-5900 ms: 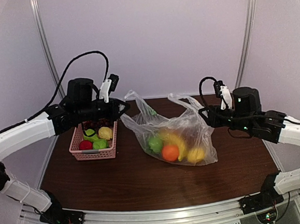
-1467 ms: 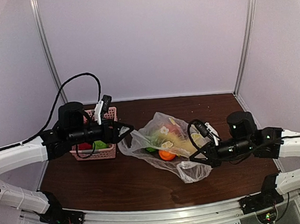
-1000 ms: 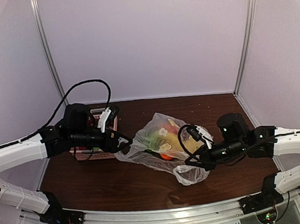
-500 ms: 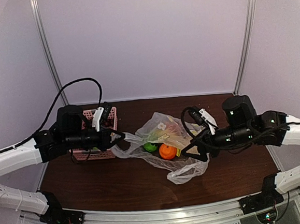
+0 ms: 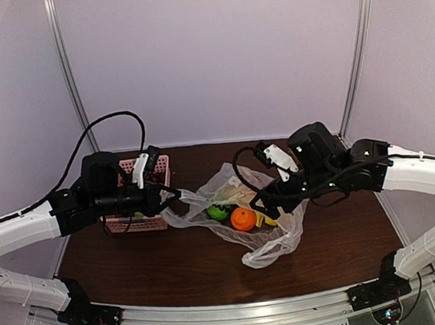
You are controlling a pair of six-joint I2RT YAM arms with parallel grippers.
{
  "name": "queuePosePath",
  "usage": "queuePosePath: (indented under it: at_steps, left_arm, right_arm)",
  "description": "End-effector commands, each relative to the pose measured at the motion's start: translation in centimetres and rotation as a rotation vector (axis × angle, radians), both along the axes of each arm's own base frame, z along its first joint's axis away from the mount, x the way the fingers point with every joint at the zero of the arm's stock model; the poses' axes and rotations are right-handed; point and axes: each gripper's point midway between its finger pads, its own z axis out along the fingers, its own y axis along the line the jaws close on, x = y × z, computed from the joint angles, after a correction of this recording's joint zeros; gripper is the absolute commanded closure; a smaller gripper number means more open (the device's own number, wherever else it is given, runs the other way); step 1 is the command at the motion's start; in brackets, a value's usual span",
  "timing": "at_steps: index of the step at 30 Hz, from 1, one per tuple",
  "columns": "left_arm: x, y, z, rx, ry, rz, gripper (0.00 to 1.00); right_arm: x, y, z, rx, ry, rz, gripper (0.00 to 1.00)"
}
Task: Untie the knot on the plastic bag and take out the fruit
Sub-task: Adjust the takeout bag at the center of the board, then pass from the left arm to the right
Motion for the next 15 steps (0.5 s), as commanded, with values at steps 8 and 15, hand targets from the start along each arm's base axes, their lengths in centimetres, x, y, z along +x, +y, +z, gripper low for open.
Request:
queuePosePath:
  at_steps: [8,15]
  left_arm:
    - [1.0,-0.7,2.1,-0.037,-0.038,0.018,1.00]
    - [1.3,-0.8,2.6,-0.045,-0.055,0.027,1.00]
  right_arm:
    - [3.2,1.7,-2.9,-0.172,-0.053,-0.031,0.14]
    - [5.6,2.2,-4.0,-0.255,-0.079,-0.108,0.28]
